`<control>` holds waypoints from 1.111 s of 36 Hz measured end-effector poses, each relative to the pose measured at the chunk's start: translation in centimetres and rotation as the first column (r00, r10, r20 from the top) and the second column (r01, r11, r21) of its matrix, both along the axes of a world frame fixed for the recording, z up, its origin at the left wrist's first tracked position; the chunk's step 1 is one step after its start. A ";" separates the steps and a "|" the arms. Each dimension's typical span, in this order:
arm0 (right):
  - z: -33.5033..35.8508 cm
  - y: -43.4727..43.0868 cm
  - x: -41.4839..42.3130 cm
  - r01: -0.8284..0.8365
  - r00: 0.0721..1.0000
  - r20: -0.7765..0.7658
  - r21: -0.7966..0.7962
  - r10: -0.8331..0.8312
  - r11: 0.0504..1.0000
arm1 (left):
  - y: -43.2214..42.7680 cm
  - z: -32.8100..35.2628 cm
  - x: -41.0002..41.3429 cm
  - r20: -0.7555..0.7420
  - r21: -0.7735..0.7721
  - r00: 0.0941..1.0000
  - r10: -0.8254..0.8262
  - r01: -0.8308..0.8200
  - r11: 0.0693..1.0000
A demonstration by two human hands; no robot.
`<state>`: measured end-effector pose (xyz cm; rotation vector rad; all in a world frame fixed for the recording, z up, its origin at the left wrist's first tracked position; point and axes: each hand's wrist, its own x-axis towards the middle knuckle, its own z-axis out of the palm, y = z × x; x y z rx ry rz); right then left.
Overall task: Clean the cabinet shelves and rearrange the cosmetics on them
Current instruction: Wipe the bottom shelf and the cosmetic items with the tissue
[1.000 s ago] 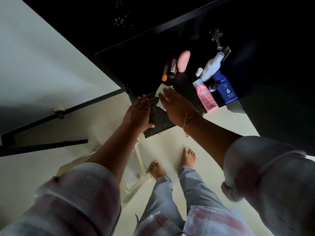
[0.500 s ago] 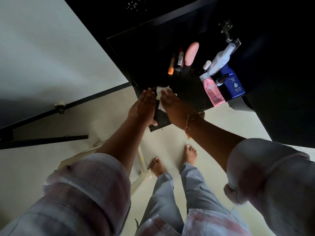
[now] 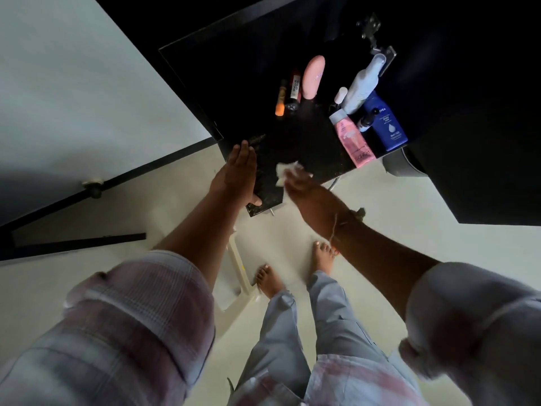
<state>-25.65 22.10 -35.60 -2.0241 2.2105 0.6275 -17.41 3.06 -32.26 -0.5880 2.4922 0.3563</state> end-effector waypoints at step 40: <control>1.6 -11.9 -4.1 0.053 0.997 -0.065 0.026 -0.051 0.998 | 0.7 -0.7 7.5 -0.304 0.052 0.932 0.195 -0.189 0.981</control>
